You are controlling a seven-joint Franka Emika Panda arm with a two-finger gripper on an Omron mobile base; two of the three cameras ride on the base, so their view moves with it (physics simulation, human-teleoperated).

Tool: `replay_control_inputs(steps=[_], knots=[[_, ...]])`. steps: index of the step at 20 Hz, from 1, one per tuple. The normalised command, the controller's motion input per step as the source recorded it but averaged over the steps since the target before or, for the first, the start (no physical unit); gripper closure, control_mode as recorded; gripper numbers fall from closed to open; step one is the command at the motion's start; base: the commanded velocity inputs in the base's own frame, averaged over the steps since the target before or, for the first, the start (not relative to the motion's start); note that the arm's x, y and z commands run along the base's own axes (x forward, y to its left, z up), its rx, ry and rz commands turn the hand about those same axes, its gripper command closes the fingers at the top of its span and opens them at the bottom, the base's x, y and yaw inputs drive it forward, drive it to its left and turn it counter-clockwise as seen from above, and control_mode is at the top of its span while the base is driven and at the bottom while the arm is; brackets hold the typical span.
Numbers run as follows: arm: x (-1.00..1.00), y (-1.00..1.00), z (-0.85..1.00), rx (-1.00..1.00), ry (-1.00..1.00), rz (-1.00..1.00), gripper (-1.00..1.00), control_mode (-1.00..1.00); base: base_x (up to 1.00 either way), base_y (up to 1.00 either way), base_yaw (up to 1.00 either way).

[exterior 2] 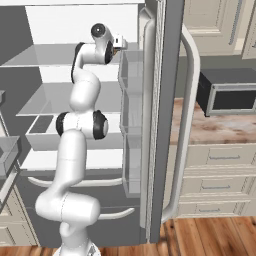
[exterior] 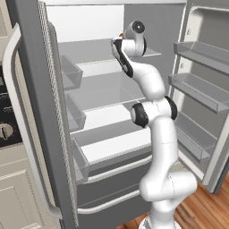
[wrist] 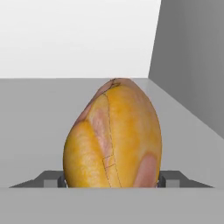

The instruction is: Gather the eggplant and sweet potato from the fridge and place them on a tray on the dining counter. Then gather the steak and chicken drumstick from the fridge and place them on the other tray.

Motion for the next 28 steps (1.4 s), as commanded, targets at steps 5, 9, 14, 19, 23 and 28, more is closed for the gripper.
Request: replay_control_inputs(steps=[5, 9, 14, 19, 23, 28], knots=[[-0.12, 0.00, 0.00, 0.00, 0.00, -0.02, 1.00, -1.00, 0.00, 0.00, 0.00], [-0.29, 0.00, 0.00, 0.02, 0.00, -0.02, 1.00, -1.00, 0.00, 0.00, 0.00], [-0.75, 0.00, -0.06, 0.04, 0.00, 0.00, 1.00, -1.00, 0.00, 0.00, 0.00], [-0.81, 0.00, -0.40, 0.02, -0.04, 0.00, 1.00, -1.00, 0.00, 0.00, 0.00], [-0.61, 0.02, -0.78, 0.01, -0.15, 0.00, 1.00, -1.00, 0.00, 0.00, 0.00], [-0.62, 0.01, -0.67, 0.04, -0.22, 0.00, 1.00, -1.00, 0.00, 0.00, 0.00]])
